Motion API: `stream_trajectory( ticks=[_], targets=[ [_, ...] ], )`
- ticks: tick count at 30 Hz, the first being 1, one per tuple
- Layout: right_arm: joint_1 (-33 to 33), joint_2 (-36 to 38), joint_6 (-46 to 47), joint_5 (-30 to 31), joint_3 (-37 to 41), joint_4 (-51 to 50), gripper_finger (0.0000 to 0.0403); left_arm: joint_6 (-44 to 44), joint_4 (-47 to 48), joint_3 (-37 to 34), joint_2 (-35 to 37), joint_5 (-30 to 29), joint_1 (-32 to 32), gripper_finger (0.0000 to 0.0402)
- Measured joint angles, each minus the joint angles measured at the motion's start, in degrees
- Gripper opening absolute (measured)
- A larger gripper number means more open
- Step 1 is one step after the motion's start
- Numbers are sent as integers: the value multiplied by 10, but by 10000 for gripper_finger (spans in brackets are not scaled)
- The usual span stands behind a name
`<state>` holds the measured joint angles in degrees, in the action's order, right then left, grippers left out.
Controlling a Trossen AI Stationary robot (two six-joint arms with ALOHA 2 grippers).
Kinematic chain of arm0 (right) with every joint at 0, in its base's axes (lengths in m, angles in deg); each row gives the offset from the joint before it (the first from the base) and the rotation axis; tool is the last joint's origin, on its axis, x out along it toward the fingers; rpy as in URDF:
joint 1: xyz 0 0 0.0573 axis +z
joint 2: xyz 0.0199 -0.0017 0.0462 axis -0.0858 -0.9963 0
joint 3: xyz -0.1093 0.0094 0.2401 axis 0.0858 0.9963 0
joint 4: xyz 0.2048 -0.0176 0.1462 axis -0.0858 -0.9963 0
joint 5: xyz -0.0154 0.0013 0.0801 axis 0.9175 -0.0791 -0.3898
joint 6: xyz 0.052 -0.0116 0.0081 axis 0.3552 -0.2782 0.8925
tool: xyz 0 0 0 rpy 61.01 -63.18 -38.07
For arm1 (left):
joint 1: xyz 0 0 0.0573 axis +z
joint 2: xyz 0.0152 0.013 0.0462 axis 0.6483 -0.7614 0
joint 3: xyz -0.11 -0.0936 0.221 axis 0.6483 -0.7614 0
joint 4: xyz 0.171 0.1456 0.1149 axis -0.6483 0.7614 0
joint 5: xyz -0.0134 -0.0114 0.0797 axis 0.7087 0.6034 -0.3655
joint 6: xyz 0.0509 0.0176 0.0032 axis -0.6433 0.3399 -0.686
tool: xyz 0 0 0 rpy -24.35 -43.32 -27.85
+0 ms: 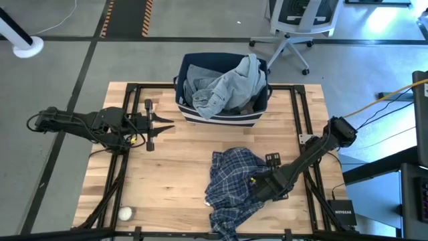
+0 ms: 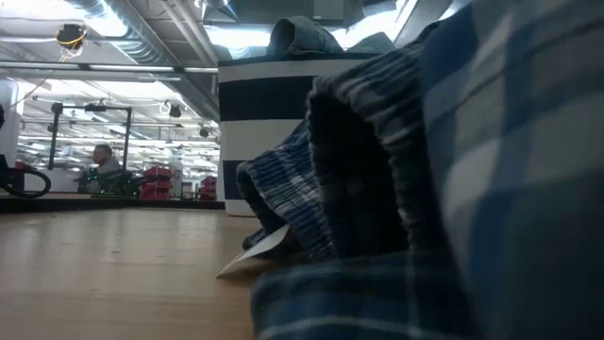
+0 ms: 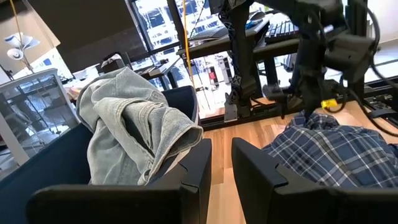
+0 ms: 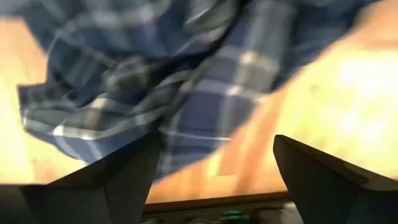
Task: Sort clothes
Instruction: Put the blue plaid shirt into the blue bin
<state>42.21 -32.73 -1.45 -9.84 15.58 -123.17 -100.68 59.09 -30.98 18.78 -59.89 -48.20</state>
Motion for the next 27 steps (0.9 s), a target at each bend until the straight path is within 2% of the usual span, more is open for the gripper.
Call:
stream_trajectory(
  ticks=[3,8,12,15,22,27],
  targets=[
    [0,0,-9,-42,45,39,331,0,0,0,0,0,0,59],
    [-2,0,-40,-39,60,144,331,0,-1,0,0,0,0,59],
    [-7,0,-73,11,39,277,331,0,-1,0,0,0,0,59],
    [-7,0,-87,68,21,326,331,0,-2,0,0,0,0,59],
    [-9,0,-59,145,11,380,331,0,-2,0,0,0,0,59],
    [-27,-12,-35,160,30,470,331,0,-3,0,0,0,0,59]
  ],
)
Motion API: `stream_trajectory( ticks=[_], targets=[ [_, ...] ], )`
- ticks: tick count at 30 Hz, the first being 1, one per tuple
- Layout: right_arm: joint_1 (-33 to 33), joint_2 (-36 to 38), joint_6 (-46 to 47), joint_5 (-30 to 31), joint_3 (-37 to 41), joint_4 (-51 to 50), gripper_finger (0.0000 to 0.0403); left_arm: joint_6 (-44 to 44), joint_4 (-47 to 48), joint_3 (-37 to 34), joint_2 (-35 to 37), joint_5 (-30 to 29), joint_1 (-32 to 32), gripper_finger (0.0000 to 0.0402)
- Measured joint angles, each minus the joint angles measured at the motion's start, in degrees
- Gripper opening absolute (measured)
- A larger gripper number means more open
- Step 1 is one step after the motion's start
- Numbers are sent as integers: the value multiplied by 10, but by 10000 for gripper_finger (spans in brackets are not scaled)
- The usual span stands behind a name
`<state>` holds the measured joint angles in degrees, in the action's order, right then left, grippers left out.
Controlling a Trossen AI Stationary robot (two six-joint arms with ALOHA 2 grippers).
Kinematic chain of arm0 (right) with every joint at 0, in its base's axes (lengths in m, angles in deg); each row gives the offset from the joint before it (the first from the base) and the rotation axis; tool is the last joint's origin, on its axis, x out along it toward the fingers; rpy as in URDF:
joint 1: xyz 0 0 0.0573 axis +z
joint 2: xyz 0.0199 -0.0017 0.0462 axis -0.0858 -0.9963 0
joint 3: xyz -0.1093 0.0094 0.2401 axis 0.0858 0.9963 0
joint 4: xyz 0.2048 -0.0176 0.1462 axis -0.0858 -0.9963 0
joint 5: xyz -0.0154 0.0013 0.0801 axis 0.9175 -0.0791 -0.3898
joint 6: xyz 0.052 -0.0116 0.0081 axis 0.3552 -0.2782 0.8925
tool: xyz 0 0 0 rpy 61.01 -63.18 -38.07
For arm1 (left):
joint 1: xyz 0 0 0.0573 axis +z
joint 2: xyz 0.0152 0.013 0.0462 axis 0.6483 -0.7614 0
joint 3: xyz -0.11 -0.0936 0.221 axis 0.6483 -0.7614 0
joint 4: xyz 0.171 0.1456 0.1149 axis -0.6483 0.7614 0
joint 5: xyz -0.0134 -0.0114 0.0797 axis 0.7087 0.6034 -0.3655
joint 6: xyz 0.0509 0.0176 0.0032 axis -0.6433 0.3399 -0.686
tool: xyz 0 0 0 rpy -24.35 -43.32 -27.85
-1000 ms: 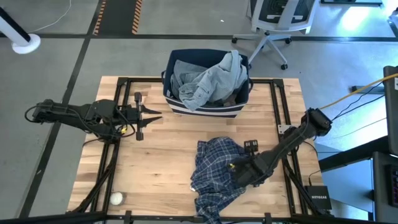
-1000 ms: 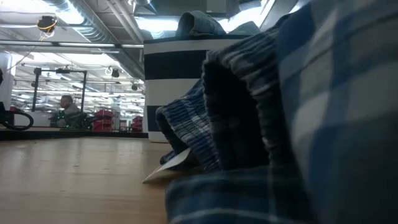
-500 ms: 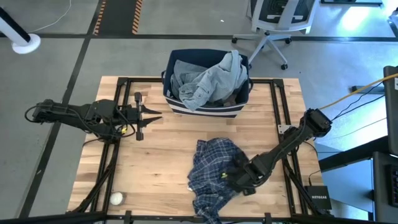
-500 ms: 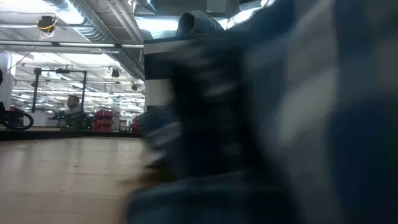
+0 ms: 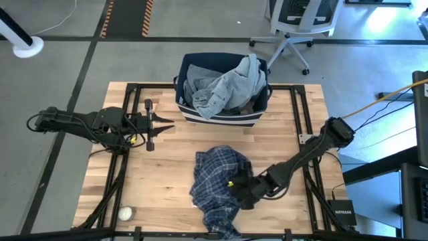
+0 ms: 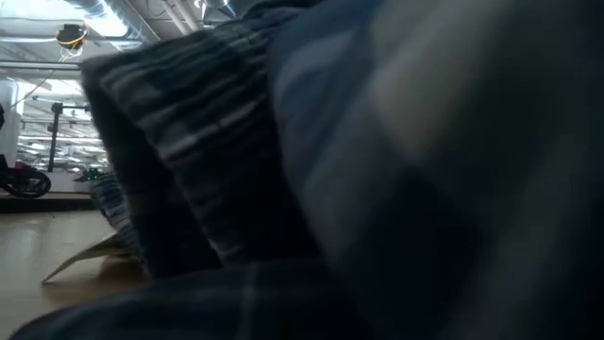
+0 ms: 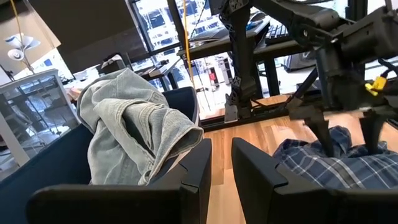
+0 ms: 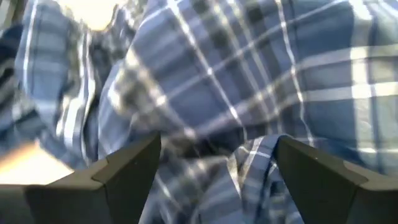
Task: Sort clothes
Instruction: Put the blue plaid shirt into the blue bin
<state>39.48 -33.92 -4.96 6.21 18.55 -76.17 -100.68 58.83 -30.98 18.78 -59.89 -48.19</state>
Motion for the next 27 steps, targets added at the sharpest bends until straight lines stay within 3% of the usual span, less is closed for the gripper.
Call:
stream_trajectory(
  ticks=[9,20,24,27],
  targets=[
    [-39,-68,27,-19,2,98,331,-2,0,0,0,0,0,59],
    [-80,-159,25,84,0,75,331,-2,0,0,0,0,0,59],
    [-94,-185,26,89,-2,79,328,-2,0,0,0,0,0,59],
    [-101,-198,20,80,-4,84,301,-2,0,0,0,0,0,59]
  ],
)
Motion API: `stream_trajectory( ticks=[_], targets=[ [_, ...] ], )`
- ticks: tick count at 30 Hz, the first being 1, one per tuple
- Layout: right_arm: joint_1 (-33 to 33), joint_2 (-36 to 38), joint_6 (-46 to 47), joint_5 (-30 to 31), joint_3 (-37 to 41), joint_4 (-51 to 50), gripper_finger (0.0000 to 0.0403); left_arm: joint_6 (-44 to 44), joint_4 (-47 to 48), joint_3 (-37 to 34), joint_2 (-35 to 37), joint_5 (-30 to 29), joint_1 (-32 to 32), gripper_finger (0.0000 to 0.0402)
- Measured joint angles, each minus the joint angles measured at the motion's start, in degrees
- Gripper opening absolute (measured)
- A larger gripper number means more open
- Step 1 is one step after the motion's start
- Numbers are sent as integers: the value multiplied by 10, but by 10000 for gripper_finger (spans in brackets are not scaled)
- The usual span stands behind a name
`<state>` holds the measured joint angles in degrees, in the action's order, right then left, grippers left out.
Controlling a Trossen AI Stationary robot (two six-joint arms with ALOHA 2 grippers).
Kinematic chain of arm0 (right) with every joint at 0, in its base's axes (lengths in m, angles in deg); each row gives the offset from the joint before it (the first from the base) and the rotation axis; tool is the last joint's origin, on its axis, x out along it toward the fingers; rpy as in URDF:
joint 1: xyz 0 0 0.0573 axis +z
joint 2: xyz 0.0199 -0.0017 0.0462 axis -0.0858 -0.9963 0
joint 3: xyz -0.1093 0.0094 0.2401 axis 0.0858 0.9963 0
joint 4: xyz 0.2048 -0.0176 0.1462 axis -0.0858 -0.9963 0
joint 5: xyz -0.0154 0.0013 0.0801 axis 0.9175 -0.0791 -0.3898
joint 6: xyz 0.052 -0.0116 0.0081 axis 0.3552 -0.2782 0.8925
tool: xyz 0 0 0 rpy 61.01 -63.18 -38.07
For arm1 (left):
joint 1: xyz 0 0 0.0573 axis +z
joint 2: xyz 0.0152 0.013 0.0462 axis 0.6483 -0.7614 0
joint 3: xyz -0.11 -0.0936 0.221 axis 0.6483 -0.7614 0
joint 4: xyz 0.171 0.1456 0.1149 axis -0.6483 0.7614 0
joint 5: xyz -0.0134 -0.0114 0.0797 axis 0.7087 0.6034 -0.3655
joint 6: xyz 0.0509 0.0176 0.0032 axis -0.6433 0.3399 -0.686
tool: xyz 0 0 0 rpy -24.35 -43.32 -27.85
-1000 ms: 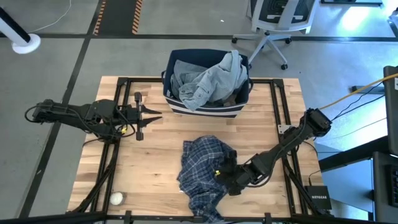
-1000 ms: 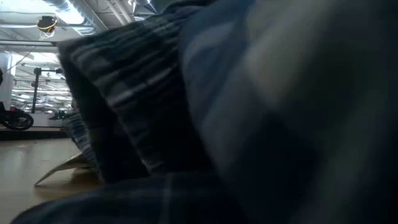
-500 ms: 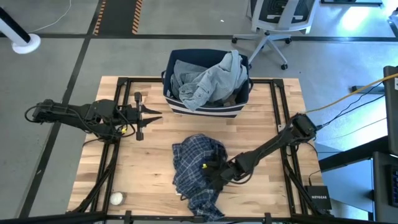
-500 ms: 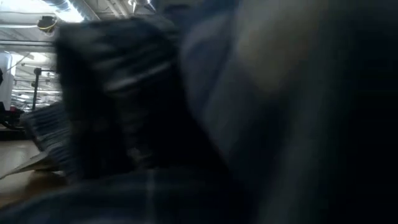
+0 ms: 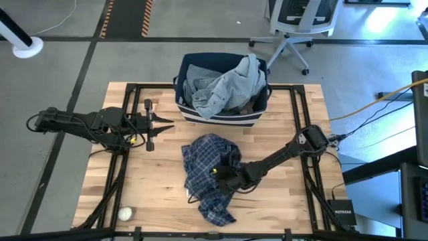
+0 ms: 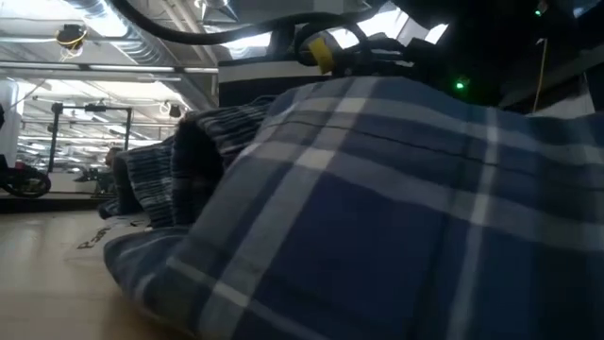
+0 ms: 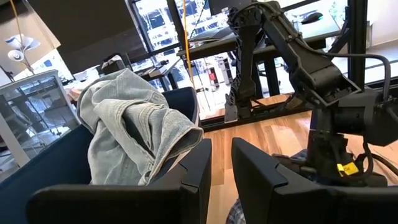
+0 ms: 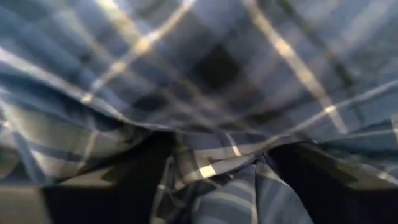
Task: Sort clothes
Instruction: Put the blue plaid shirt into the blue bin
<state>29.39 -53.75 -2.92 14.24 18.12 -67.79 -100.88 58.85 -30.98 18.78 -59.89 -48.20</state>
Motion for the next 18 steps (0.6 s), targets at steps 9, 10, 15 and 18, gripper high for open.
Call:
stream_trajectory(
  ticks=[9,10,15,18],
  targets=[
    [-1,-7,-23,-2,2,4,65,0,0,0,0,0,0,59],
    [-1,-7,-30,-1,2,4,38,0,0,0,0,0,0,59],
    [5,-5,-43,-4,-10,-12,32,-2,0,0,0,0,0,59],
    [17,11,-57,19,-29,-46,25,-2,0,0,0,0,0,59]
  ],
)
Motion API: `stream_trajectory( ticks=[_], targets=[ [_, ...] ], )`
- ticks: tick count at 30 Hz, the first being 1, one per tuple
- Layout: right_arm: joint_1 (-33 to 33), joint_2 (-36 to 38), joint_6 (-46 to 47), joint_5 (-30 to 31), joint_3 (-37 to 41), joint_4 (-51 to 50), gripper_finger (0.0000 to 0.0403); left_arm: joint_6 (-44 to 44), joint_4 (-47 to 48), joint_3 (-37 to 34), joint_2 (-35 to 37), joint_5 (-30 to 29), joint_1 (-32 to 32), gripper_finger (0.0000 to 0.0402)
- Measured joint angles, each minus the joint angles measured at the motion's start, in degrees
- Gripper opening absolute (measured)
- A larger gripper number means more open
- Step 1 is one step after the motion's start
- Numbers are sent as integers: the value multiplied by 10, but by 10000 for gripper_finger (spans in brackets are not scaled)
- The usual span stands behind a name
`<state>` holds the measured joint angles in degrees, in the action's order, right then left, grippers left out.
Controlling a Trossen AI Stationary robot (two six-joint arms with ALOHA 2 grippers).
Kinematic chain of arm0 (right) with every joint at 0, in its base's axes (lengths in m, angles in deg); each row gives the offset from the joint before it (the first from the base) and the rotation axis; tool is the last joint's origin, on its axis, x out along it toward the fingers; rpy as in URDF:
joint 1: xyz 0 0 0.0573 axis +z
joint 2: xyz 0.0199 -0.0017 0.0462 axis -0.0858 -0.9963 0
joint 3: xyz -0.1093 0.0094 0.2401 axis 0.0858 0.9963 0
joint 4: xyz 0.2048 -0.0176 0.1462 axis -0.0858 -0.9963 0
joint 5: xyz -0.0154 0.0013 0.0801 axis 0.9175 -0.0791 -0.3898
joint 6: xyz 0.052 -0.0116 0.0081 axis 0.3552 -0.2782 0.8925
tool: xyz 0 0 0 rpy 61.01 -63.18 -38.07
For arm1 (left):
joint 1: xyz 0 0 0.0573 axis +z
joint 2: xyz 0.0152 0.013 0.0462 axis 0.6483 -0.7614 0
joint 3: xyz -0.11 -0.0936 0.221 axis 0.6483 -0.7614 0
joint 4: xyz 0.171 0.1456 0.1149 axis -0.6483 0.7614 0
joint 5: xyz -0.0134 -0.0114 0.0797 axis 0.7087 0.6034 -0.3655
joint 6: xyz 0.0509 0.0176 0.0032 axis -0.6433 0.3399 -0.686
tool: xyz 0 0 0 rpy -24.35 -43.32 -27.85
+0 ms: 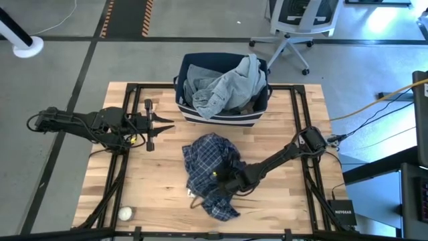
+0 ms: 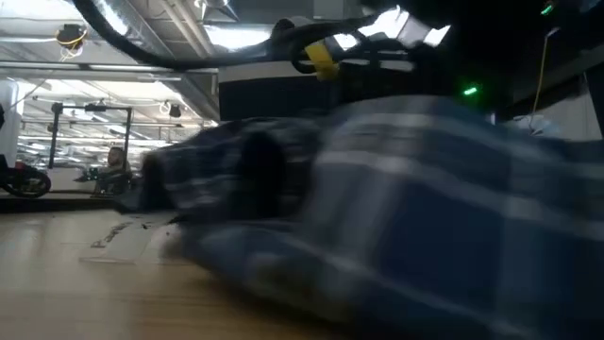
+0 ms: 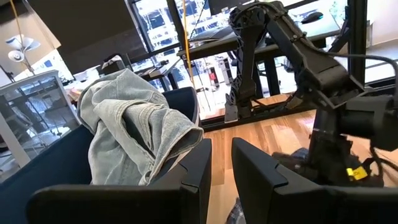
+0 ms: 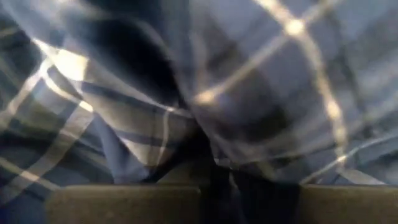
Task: Sort clothes
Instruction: Put the blue plaid shirt into the blue bin
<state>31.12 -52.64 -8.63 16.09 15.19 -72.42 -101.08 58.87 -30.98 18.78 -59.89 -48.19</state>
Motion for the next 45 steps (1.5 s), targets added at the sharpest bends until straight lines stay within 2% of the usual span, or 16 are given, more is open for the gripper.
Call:
stream_trajectory(
  ticks=[3,8,12,26,32,39,42,45],
  targets=[
    [14,22,-16,21,-23,-53,25,0,0,0,0,0,0,59],
    [34,73,-22,102,-71,-106,25,0,0,0,0,0,0,59],
    [38,103,-66,148,-113,-123,25,0,0,0,0,0,0,59],
    [23,157,-334,320,-347,-205,25,0,0,0,0,0,0,59],
    [-23,158,-492,346,-479,-206,25,0,0,0,0,0,0,59],
    [-122,158,-640,347,-602,-193,33,-5,0,0,0,0,0,59],
    [-178,159,-684,337,-631,-179,32,-6,0,0,0,0,0,59],
    [-236,163,-732,311,-627,-130,29,-7,-1,0,0,0,0,59]
  ],
)
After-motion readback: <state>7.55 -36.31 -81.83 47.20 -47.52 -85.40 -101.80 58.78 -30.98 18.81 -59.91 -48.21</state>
